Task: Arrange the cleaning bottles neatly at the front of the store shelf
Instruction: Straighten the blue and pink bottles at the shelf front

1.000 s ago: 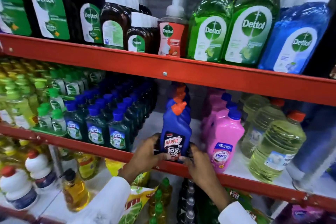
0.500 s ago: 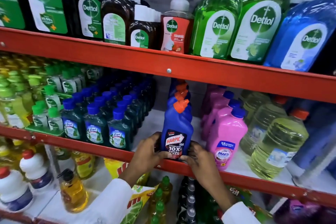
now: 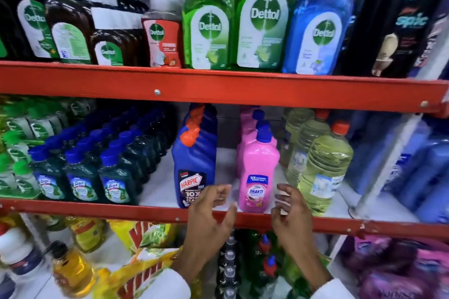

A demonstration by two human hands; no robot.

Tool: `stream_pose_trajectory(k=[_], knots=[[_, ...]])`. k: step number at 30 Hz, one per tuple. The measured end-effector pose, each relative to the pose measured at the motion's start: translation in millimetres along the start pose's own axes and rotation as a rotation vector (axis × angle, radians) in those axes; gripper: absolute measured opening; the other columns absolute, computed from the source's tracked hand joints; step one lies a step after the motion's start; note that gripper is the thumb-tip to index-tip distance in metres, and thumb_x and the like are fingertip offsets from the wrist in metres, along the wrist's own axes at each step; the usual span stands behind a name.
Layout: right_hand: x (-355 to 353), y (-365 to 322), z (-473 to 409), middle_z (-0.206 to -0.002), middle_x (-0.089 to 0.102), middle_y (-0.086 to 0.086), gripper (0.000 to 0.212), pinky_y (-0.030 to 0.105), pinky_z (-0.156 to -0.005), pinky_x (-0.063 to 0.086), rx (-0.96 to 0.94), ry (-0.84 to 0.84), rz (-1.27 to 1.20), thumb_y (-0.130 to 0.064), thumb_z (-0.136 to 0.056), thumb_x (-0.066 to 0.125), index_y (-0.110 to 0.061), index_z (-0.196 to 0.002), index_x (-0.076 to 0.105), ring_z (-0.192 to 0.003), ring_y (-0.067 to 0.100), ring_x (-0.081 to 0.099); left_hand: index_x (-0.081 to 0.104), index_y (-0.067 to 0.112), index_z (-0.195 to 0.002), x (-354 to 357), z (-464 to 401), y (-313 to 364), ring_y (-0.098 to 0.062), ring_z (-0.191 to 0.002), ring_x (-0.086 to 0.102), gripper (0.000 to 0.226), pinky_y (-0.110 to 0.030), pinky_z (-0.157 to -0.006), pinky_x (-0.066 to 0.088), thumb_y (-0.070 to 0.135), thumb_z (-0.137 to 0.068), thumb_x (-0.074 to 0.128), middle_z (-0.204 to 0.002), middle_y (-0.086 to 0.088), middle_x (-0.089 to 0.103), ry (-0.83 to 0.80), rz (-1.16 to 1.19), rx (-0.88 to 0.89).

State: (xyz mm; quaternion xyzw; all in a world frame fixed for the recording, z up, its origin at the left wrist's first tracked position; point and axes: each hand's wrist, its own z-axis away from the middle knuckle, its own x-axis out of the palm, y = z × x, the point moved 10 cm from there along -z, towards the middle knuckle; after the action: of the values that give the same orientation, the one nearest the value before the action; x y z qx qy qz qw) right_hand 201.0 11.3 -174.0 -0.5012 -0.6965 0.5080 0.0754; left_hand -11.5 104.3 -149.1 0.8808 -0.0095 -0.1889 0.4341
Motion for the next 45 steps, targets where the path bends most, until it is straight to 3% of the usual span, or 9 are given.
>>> stream_pose_trajectory(k=[2,5,8,14,18,25,33,41,45], knots=[[12,8,-10,-0.136,0.057,0.007,0.066,0.016,-0.096,0.049,0.052,-0.137,0.015,0.009,-0.08,0.058,-0.012,-0.14,0.041,-0.116,0.019,0.062,0.056,0.022,-0.137,26,-10,-13,-0.002,-0.119,0.063,0.058,-0.023,-0.103,0.053,0.04,-0.083,0.069,-0.134,0.007,0.065,-0.099,-0.014,-0.063],[32,16,-22,-0.152,0.043,0.007,0.086,0.036,-0.11,0.044,0.123,-0.339,-0.007,0.0,-0.081,0.06,-0.012,-0.155,0.018,-0.137,0.02,0.047,0.034,0.016,-0.156,52,-24,-34,-0.017,-0.139,0.051,0.088,-0.035,-0.116,0.045,0.042,-0.082,0.075,-0.156,0.0,0.048,-0.226,-0.089,-0.162],[42,16,-31,-0.142,0.049,-0.003,0.098,0.034,-0.107,0.046,0.12,-0.448,0.044,-0.014,-0.079,0.067,-0.018,-0.157,0.008,-0.131,0.017,0.052,0.028,0.018,-0.159,63,-31,-44,-0.014,-0.141,0.051,0.094,-0.04,-0.117,0.046,0.046,-0.083,0.075,-0.158,0.002,0.047,-0.307,-0.111,-0.204],[45,1,-34,-0.125,0.064,-0.006,0.079,0.012,-0.089,0.05,0.053,-0.485,-0.063,-0.015,-0.076,0.069,-0.038,-0.141,0.03,-0.107,0.006,0.065,0.05,0.029,-0.144,75,-32,-37,-0.005,-0.116,0.07,0.067,-0.044,-0.105,0.057,0.04,-0.081,0.071,-0.129,0.009,0.072,-0.304,-0.036,-0.167],[41,0,-32,-0.128,0.064,-0.003,0.075,0.03,-0.1,0.052,0.041,-0.477,-0.104,-0.018,-0.074,0.06,-0.045,-0.136,0.029,-0.113,0.009,0.064,0.046,0.022,-0.149,78,-32,-39,-0.007,-0.115,0.07,0.074,-0.043,-0.104,0.058,0.042,-0.082,0.071,-0.128,0.006,0.074,-0.287,-0.041,-0.154],[41,2,-31,-0.123,0.068,-0.001,0.079,0.038,-0.094,0.056,-0.014,-0.469,-0.041,-0.015,-0.076,0.053,-0.028,-0.15,0.03,-0.106,0.012,0.067,0.051,0.02,-0.145,78,-33,-31,-0.005,-0.112,0.071,0.066,-0.04,-0.103,0.058,0.033,-0.085,0.075,-0.126,0.006,0.075,-0.263,-0.082,-0.124],[39,-2,-29,-0.125,0.068,-0.004,0.075,0.028,-0.092,0.056,-0.042,-0.444,-0.042,-0.01,-0.079,0.056,-0.021,-0.149,0.034,-0.109,0.007,0.066,0.048,0.023,-0.148,79,-33,-29,-0.003,-0.114,0.07,0.066,-0.038,-0.105,0.057,0.032,-0.088,0.075,-0.128,0.008,0.073,-0.275,-0.08,-0.105],[39,-3,-25,-0.125,0.068,0.001,0.079,0.036,-0.091,0.057,-0.023,-0.47,0.001,-0.013,-0.08,0.053,-0.023,-0.154,0.025,-0.105,0.014,0.067,0.054,0.019,-0.143,76,-31,-28,0.004,-0.105,0.071,0.061,-0.02,-0.098,0.057,0.026,-0.087,0.077,-0.121,0.007,0.076,-0.224,-0.056,-0.114],[40,-1,-25,-0.123,0.068,0.004,0.081,0.035,-0.089,0.056,-0.034,-0.474,0.065,-0.016,-0.082,0.051,-0.018,-0.156,0.019,-0.1,0.015,0.068,0.06,0.019,-0.134,73,-29,-33,-0.004,-0.106,0.073,0.054,-0.035,-0.1,0.06,0.023,-0.084,0.081,-0.12,0.003,0.077,-0.177,-0.029,-0.15]])
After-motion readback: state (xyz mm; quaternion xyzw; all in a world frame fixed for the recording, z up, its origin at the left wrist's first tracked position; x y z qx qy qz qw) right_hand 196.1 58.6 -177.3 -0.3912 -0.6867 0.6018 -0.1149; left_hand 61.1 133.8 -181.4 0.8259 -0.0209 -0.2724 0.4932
